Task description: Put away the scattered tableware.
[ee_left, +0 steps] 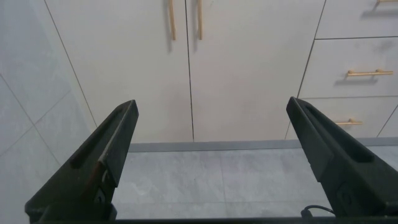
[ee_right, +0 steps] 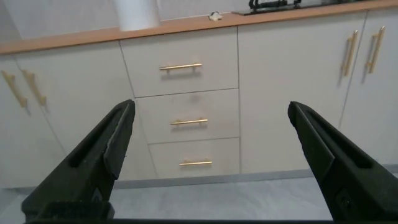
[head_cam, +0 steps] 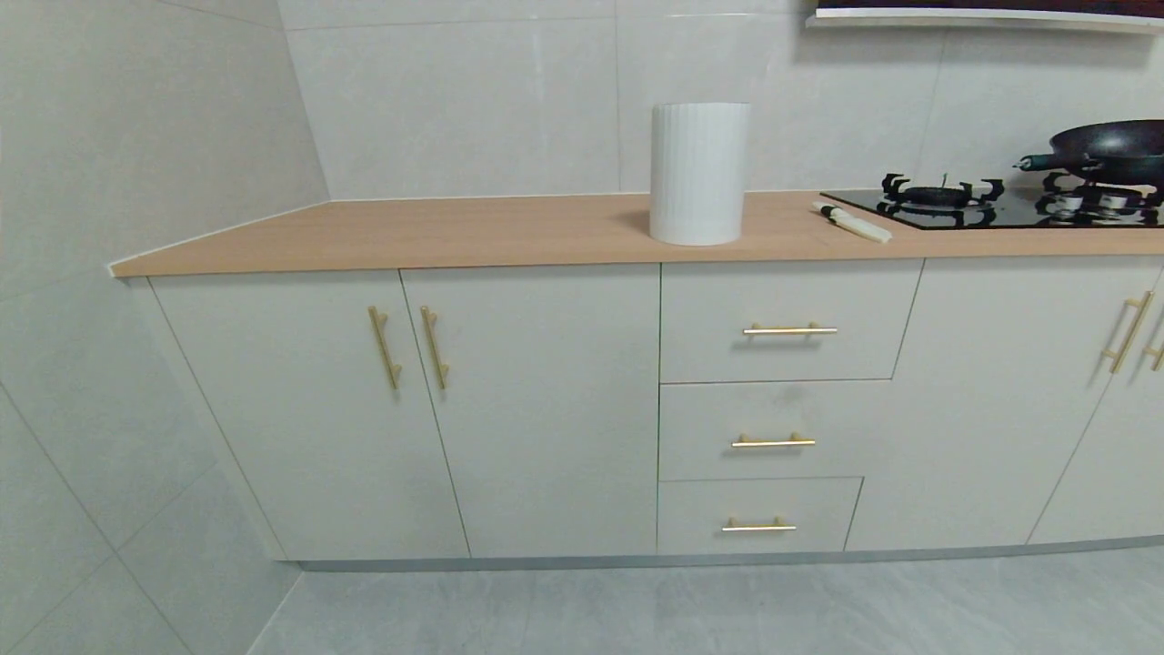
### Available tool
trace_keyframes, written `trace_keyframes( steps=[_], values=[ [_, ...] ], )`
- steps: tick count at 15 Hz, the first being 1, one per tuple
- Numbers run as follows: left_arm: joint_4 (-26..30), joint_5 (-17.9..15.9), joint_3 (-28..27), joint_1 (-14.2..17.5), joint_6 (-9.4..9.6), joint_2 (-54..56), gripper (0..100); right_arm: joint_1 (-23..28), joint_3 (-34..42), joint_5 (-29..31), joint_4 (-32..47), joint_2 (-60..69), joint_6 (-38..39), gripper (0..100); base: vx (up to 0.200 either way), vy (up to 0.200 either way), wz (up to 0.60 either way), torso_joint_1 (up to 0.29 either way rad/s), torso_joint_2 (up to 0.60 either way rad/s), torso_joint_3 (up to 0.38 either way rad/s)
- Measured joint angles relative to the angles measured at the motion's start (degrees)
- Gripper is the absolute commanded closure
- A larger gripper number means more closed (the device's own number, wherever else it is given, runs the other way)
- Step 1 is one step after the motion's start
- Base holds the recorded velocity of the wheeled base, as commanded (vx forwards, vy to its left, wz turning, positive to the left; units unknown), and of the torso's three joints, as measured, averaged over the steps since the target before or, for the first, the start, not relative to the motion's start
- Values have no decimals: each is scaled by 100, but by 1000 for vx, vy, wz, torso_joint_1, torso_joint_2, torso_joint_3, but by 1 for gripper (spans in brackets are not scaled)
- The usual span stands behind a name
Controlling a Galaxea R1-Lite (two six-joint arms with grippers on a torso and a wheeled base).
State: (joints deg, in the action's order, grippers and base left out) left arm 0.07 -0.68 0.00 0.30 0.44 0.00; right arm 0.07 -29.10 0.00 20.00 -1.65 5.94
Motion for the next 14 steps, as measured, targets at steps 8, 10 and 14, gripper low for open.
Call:
trace_keyframes(
  steps=[8,10,14],
  values=[
    [2,-2,0,0,0,0,0,-15,2321,-57,-1664,172,-483,0,0,0,0,0,0,0],
    [0,0,0,0,0,0,0,-15,2756,-199,-1952,172,-700,0,0,0,0,0,0,0],
    [0,-2,0,0,0,0,0,-15,2888,-211,-1998,165,-634,0,0,0,0,0,0,0]
  ],
)
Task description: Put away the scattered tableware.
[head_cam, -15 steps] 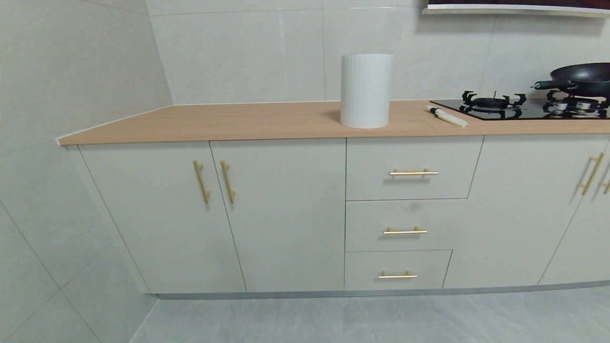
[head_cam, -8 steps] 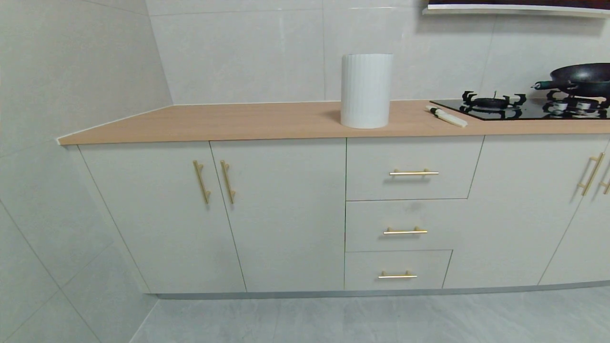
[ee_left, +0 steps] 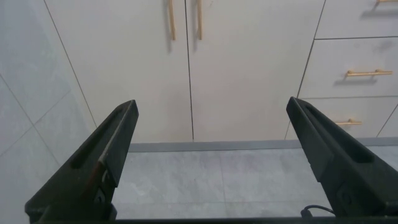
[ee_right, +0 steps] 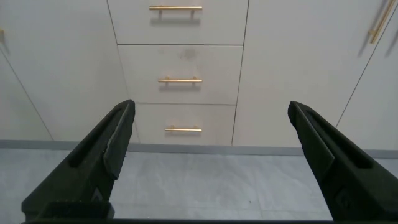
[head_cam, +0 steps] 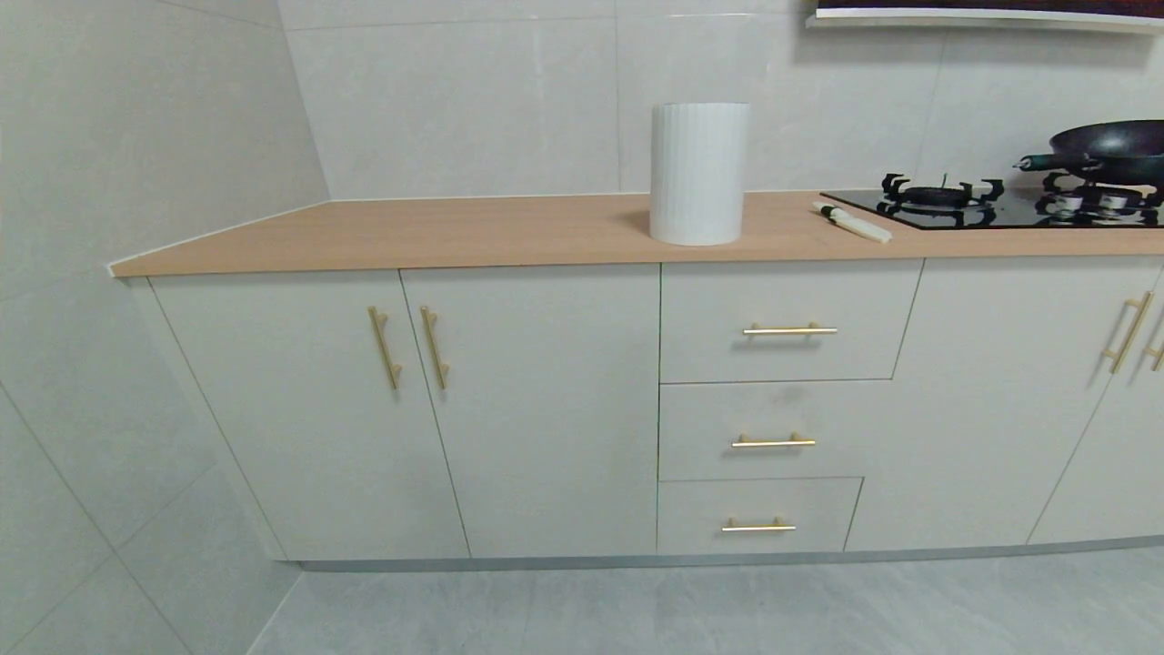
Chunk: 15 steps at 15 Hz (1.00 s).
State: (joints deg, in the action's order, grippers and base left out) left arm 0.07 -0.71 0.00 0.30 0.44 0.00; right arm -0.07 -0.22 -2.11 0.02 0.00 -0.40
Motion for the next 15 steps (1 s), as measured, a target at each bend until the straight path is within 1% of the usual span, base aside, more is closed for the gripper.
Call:
trace_keyframes(
  steps=[10,15],
  values=[
    [0,-5,0,-4,43,0,0,-9,12,-65,35,2,-9,0,0,0,0,0,0,0],
    [-5,-5,0,-4,29,0,0,-9,11,-67,41,5,7,0,200,0,0,3,0,3]
  ],
)
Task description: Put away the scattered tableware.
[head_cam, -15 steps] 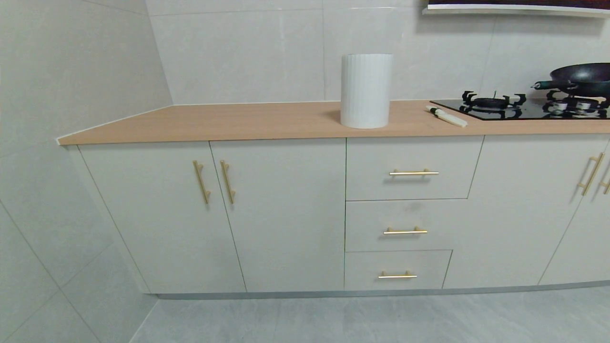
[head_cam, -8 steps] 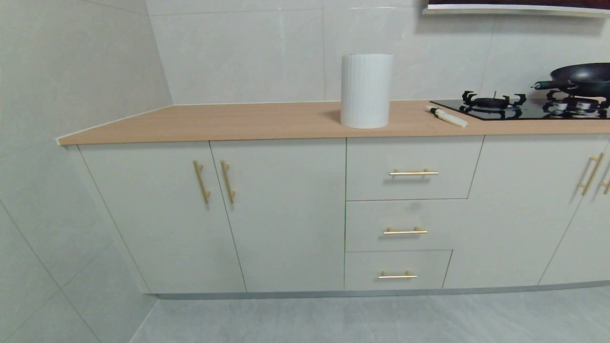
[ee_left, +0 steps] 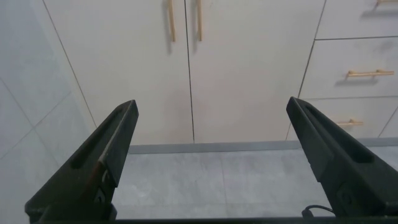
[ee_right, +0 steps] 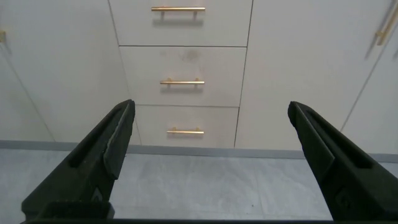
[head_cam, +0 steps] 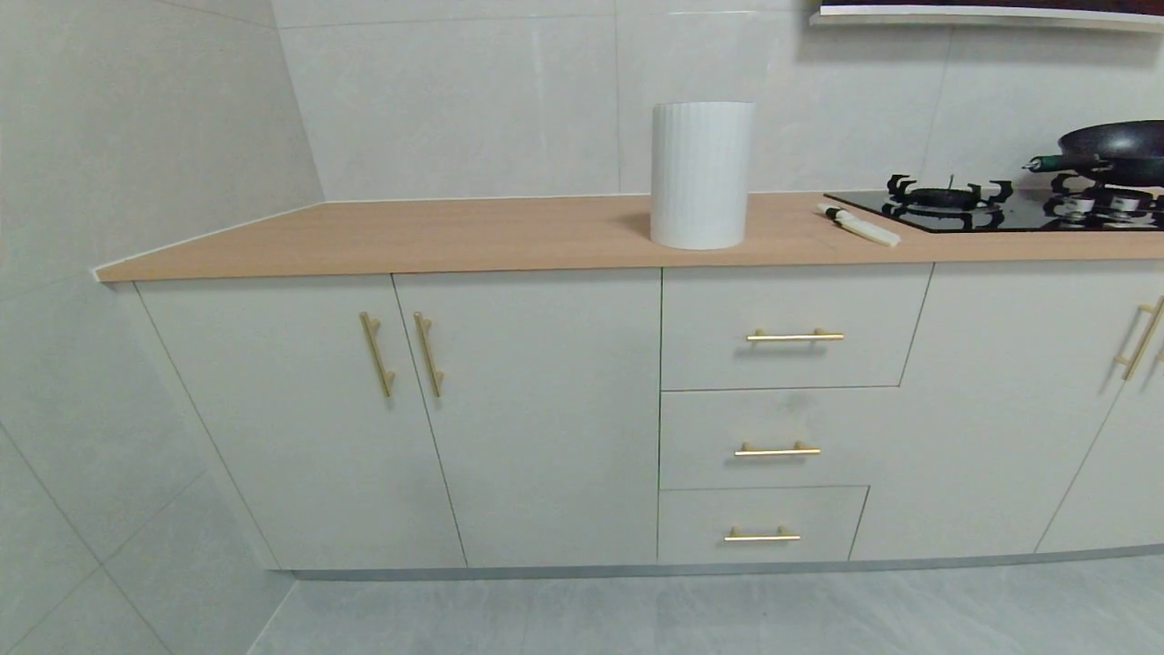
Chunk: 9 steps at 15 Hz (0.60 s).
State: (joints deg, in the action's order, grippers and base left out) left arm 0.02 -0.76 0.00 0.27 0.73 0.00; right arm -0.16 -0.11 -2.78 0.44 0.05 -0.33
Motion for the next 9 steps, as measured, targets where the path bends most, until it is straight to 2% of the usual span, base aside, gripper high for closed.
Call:
trace_keyframes(
  steps=[9],
  values=[
    [-2,-2,0,-2,-2,0,0,0,1,-1,5,-2,1,0,200,0,0,3,3,4]
  ],
)
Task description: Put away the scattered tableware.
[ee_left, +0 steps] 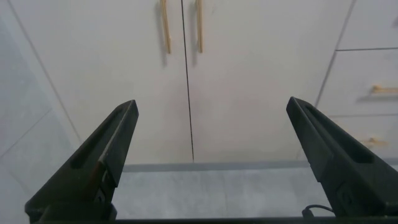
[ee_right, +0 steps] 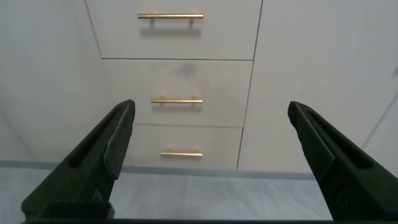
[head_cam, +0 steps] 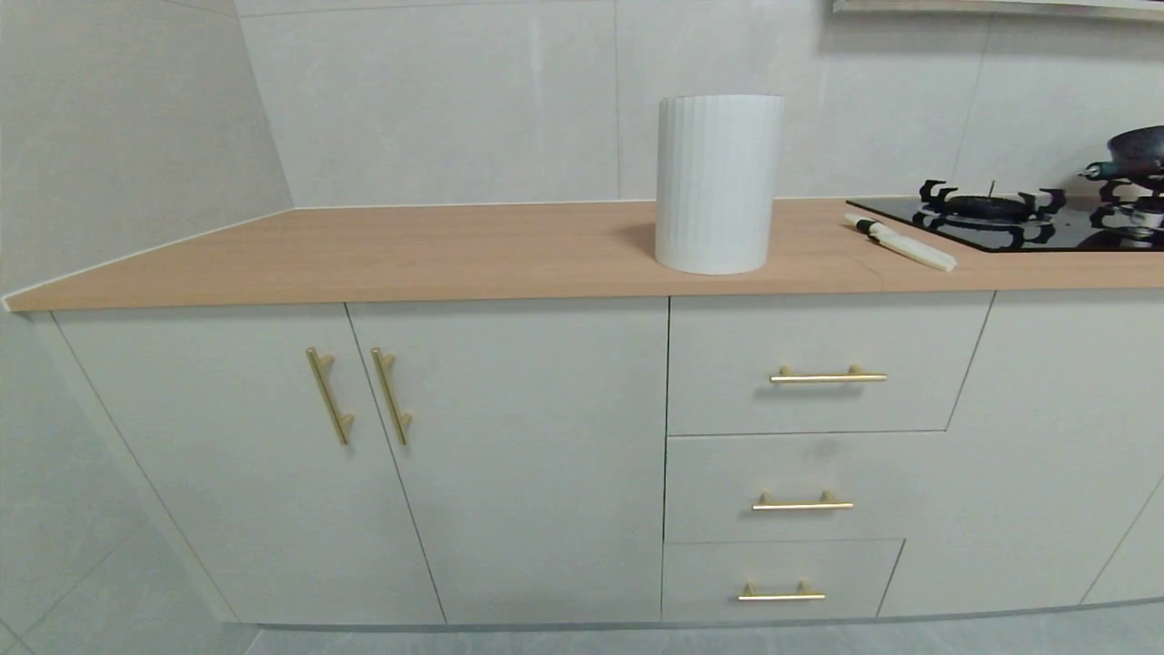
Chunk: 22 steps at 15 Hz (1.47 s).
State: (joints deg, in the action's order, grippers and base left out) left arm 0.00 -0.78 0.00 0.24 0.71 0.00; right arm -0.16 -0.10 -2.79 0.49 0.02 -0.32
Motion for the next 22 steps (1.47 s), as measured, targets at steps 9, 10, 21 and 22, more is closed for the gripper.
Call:
trace_keyframes(
  steps=[9,10,21,22],
  values=[
    [0,7,0,2,-2,0,0,0,0,0,2,-2,7,0,178,0,0,3,2,4],
    [0,5,0,5,-9,0,0,0,0,1,2,-2,10,0,0,0,0,0,0,0],
    [0,7,0,-2,7,0,0,2,0,4,2,-2,7,0,0,-73,0,0,2,2],
    [0,7,0,-4,5,0,0,6,0,4,2,-2,7,0,0,-200,0,2,2,-2]
  ],
)
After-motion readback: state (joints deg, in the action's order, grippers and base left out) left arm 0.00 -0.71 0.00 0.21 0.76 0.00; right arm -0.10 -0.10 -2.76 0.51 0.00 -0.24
